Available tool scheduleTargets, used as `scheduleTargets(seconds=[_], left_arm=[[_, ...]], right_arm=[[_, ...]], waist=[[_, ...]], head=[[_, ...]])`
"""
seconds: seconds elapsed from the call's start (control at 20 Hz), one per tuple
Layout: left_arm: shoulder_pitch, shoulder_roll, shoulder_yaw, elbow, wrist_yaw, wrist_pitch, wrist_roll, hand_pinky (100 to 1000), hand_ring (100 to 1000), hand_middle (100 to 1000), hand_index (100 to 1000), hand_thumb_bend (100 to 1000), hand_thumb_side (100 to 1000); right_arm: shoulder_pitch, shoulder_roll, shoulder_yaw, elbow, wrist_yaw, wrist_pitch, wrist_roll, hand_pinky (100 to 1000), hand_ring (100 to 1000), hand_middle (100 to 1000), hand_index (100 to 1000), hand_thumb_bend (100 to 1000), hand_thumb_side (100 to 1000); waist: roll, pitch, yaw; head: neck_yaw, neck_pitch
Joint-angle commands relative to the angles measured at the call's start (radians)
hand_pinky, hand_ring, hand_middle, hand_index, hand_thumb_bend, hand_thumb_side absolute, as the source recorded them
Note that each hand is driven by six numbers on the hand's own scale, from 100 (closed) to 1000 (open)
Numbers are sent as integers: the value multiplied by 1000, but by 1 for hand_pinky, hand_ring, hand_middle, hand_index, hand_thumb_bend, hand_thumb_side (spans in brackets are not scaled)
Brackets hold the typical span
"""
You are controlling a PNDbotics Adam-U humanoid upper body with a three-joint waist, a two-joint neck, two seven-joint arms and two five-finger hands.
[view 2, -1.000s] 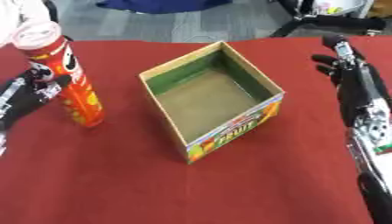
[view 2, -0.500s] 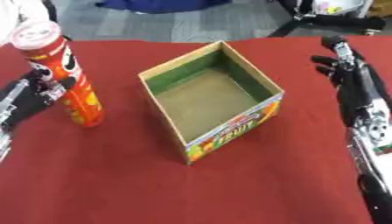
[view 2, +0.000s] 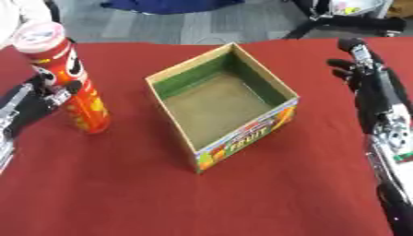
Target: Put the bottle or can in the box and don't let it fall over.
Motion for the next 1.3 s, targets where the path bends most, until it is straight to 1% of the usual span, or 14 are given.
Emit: scheduleTargets(seconds=[0.05, 0.35, 0.45, 0.5, 0.6, 0.95, 1.3], left_arm=[[-24, 13, 10, -7, -4, -5, 6, 1000, 828, 800, 917, 573, 651], [-34, 8, 11, -4, -12, -16, 26, 1000, 827, 799, 908, 607, 670], [-37, 6, 12, 1, -21, -11, 34, 1000, 823, 795, 907, 584, 651], [-38, 5, 12, 4, -25, -10, 38, 1000, 819, 789, 905, 557, 635], [-41, 3, 12, 6, -28, -9, 46, 1000, 817, 788, 903, 540, 626], [-53, -3, 13, 14, -21, -5, 69, 1000, 810, 777, 891, 554, 637], [-64, -12, 13, 26, -5, -6, 91, 1000, 803, 762, 873, 546, 651]], right_arm=[[-13, -13, -7, -7, -7, -1, 4, 903, 836, 920, 879, 100, 909], [-15, -13, -7, -7, -6, 0, 6, 903, 833, 919, 879, 100, 909], [-15, -12, -6, -7, -7, 0, 7, 903, 833, 919, 879, 100, 909], [-16, -12, -6, -7, -7, 0, 7, 903, 832, 919, 879, 100, 909], [-16, -12, -6, -7, -7, 0, 8, 903, 832, 919, 879, 100, 909], [-17, -11, -6, -6, -7, 1, 10, 903, 831, 918, 879, 100, 910], [-16, -10, -7, -5, -7, 1, 11, 903, 830, 917, 878, 100, 910]], waist=[[-2, -12, 0], [-2, -10, -1], [-2, -10, -1], [-3, -10, -1], [-3, -9, -1], [-3, -8, -2], [-3, -7, -5]], head=[[2, -17], [3, -18], [4, -18], [5, -19], [6, -20], [8, -23], [9, -27]])
